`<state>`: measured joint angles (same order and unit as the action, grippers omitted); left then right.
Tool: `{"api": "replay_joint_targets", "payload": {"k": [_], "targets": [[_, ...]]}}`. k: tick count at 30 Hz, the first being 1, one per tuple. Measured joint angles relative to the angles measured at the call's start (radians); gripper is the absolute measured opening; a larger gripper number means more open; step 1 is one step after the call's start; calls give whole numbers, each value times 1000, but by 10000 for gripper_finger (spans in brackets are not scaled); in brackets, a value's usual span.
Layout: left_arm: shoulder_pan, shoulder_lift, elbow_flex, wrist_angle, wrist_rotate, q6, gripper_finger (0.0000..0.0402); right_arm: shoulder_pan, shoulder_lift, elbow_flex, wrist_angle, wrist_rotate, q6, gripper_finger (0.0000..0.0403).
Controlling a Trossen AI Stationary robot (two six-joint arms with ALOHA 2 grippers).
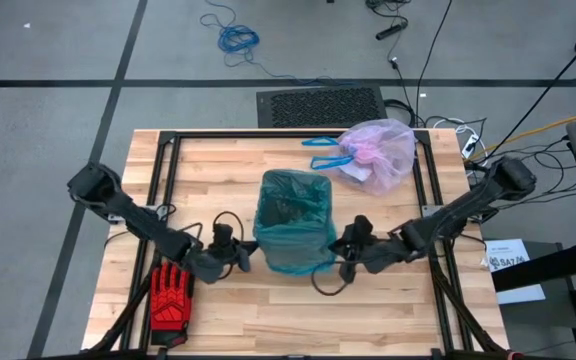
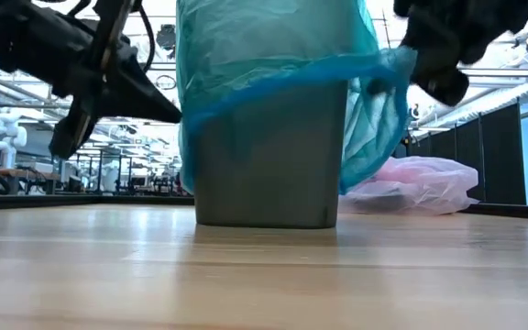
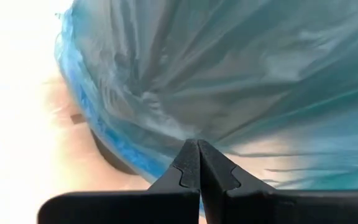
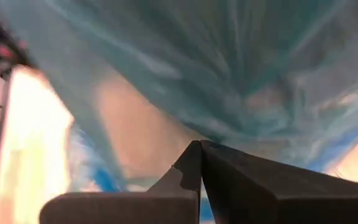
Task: Place trash/remove bag and relplace
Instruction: Insert the blue trash bag into the trash bin
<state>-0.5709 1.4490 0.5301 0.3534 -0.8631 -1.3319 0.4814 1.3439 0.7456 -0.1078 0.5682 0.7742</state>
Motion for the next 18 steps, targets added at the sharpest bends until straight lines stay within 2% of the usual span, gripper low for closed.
{"api": "replay_joint_targets", "payload": {"k": [6,9,12,15,18], "targets": [[1,52,0,-3,0,-46,0,-68,124,0,0,-164,0,0],[1,53,0,-6,0,-50,0,-42,121,-1,1,-204,0,0],[1,51,0,-6,-3,-49,0,23,26,1,-18,-206,12,0],[1,50,0,-5,-6,-50,0,82,-119,8,-111,-209,58,0],[1,50,0,-3,-6,-51,0,92,-265,93,-230,-201,30,0]]}}
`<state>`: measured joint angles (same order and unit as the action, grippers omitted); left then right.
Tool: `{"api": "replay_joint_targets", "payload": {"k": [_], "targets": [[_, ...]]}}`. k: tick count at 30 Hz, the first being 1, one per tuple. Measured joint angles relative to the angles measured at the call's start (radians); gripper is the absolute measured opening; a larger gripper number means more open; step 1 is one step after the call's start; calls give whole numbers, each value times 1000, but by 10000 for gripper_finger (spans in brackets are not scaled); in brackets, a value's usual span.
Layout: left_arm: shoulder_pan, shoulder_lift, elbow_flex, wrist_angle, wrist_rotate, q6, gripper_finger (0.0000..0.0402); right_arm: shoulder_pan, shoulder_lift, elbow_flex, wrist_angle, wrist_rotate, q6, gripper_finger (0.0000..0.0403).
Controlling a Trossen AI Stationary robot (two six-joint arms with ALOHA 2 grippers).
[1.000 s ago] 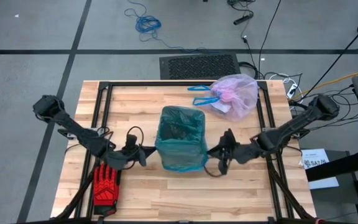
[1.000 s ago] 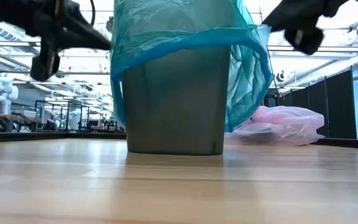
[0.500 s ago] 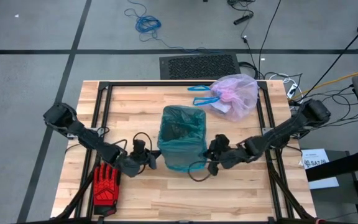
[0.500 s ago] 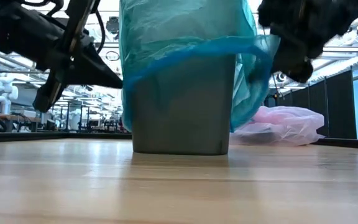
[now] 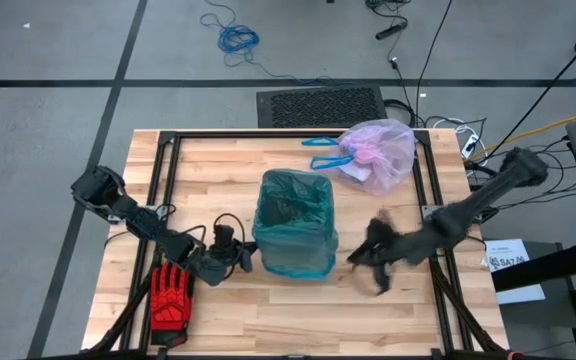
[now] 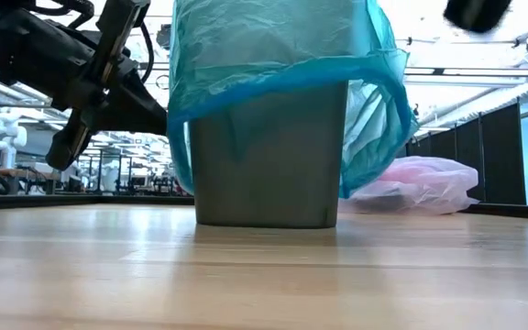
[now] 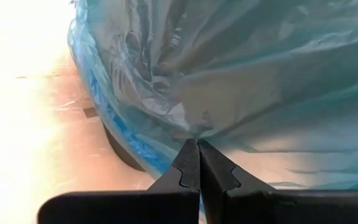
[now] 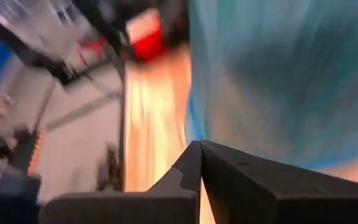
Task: Place trash/remove bag and relplace
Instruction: Insert the blue trash bag into the trash bin
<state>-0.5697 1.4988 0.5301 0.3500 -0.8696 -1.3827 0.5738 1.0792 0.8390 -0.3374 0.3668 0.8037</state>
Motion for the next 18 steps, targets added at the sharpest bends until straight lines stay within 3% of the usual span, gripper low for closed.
{"api": "replay_joint_targets", "payload": {"k": [3,6,13,18], "targets": [[0,-11,0,1,-1,0,0,-67,-77,136,-70,46,-199,0],[0,-21,0,0,-14,0,0,-214,-52,309,-121,13,-459,0],[0,-59,0,0,-31,29,0,-584,272,731,-402,-407,-850,0],[0,-79,0,1,-52,58,0,-661,521,980,-675,-499,-1121,0]]}}
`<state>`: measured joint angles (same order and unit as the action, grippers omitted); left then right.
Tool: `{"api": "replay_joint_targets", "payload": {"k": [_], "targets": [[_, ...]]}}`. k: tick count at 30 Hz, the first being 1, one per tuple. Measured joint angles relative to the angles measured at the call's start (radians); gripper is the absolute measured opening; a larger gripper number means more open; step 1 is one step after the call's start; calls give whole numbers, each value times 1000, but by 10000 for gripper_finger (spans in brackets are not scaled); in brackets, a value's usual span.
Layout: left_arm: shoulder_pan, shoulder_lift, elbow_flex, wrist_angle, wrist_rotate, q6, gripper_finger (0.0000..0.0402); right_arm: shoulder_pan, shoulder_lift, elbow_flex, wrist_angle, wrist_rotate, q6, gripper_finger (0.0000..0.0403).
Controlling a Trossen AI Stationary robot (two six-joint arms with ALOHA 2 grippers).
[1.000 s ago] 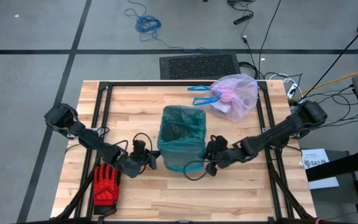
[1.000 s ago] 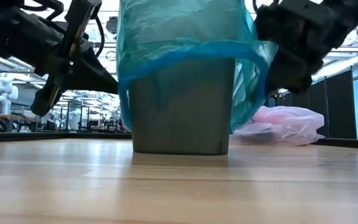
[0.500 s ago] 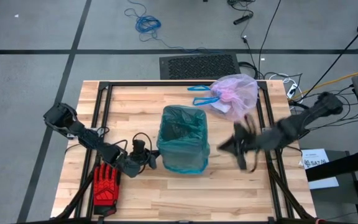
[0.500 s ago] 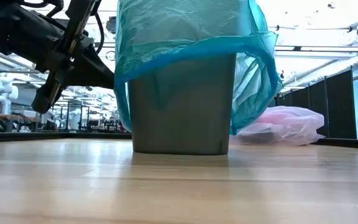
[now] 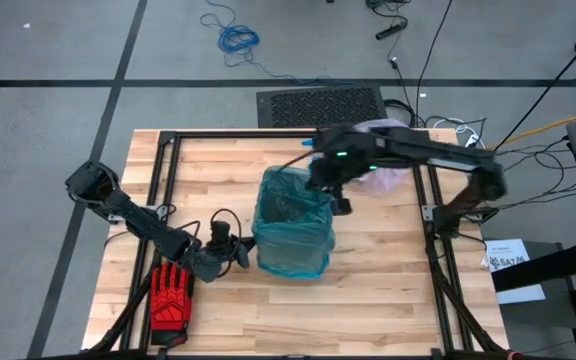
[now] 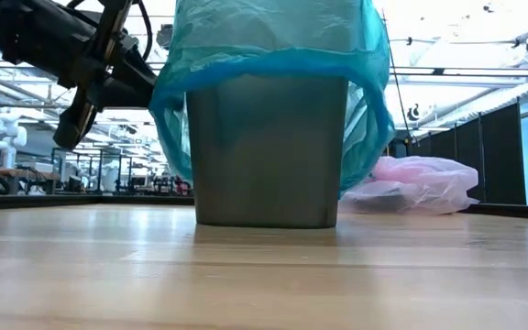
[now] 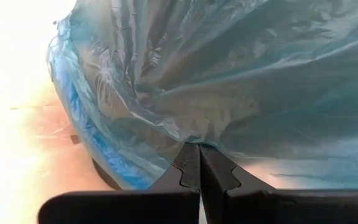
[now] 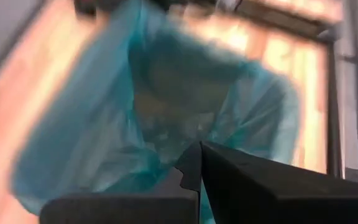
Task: Place trash/remove bag and relplace
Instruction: Insert the blue trash bag into the trash bin
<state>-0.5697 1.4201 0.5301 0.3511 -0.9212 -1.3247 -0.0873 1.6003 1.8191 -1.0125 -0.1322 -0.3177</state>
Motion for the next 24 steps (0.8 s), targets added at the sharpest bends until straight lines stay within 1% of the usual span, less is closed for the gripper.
{"api": "replay_joint_targets", "payload": {"k": [2,5,9,13,17,18,20,24], "targets": [[0,0,0,-1,-1,2,0,0,84,64,-70,0,-86,0],[0,0,0,-5,-1,1,0,15,164,110,-102,-5,-147,0],[0,0,0,-61,-1,-6,0,37,235,114,-110,-6,-187,0],[0,20,0,-118,0,-65,0,43,287,113,-113,0,-205,0],[-9,44,0,-119,-1,-108,0,31,344,114,-113,3,-239,0],[-15,44,0,-108,-9,-108,0,27,355,114,-122,-17,-242,0],[-29,35,0,-87,-47,-103,0,27,371,118,-118,-18,-248,0],[-56,-21,1,-77,-124,-64,0,23,395,120,-103,-33,-263,0]]}}
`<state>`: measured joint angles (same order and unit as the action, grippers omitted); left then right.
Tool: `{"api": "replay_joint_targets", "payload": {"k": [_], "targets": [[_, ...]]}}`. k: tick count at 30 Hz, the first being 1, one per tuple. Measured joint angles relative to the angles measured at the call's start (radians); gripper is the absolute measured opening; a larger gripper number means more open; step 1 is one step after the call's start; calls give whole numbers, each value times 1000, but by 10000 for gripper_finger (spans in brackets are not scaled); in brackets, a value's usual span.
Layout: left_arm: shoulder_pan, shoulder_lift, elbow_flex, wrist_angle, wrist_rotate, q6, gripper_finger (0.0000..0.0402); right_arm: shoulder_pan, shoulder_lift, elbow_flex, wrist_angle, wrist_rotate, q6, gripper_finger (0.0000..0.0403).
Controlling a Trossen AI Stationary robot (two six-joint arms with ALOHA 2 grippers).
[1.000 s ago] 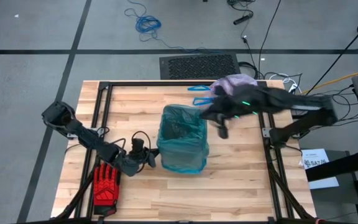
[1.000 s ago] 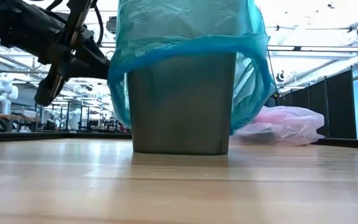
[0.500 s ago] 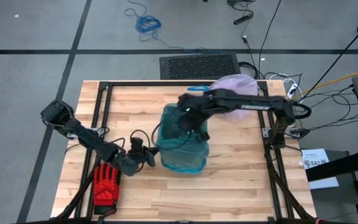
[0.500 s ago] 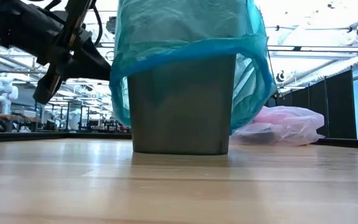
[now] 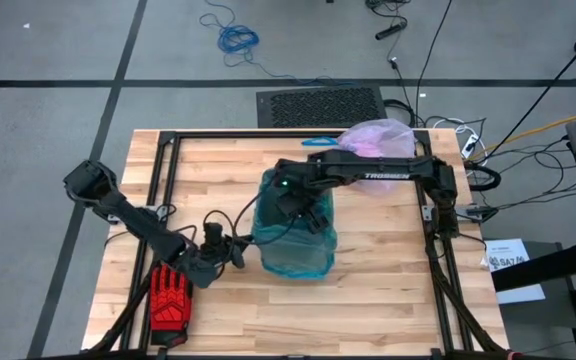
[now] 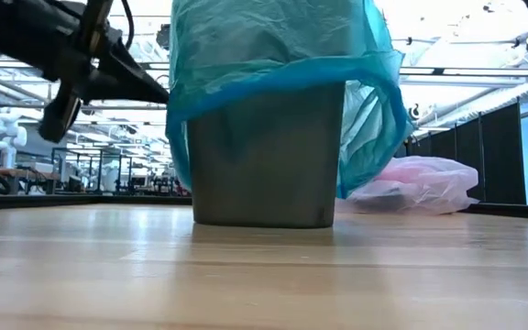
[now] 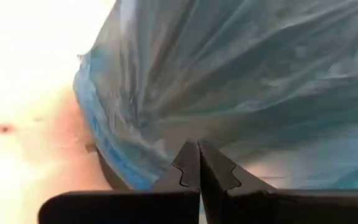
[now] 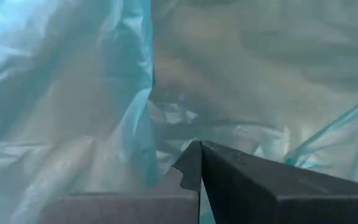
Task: Place trash/remove bag and relplace
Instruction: Insert the blue trash bag into the trash bin
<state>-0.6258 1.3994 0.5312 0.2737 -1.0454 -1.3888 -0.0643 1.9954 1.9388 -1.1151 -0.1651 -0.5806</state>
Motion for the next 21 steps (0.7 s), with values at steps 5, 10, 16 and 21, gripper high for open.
{"api": "replay_joint_targets", "payload": {"k": [5,10,16,21], "targets": [[-5,-60,0,-2,-14,77,0,1,0,23,35,14,-5,0],[-2,-81,0,-5,-18,114,0,0,14,108,56,40,-27,0],[-2,-85,0,-7,-44,116,0,-14,23,115,93,26,-18,0],[-2,-85,-1,-5,-48,116,0,-20,61,114,94,17,-23,0]]}}
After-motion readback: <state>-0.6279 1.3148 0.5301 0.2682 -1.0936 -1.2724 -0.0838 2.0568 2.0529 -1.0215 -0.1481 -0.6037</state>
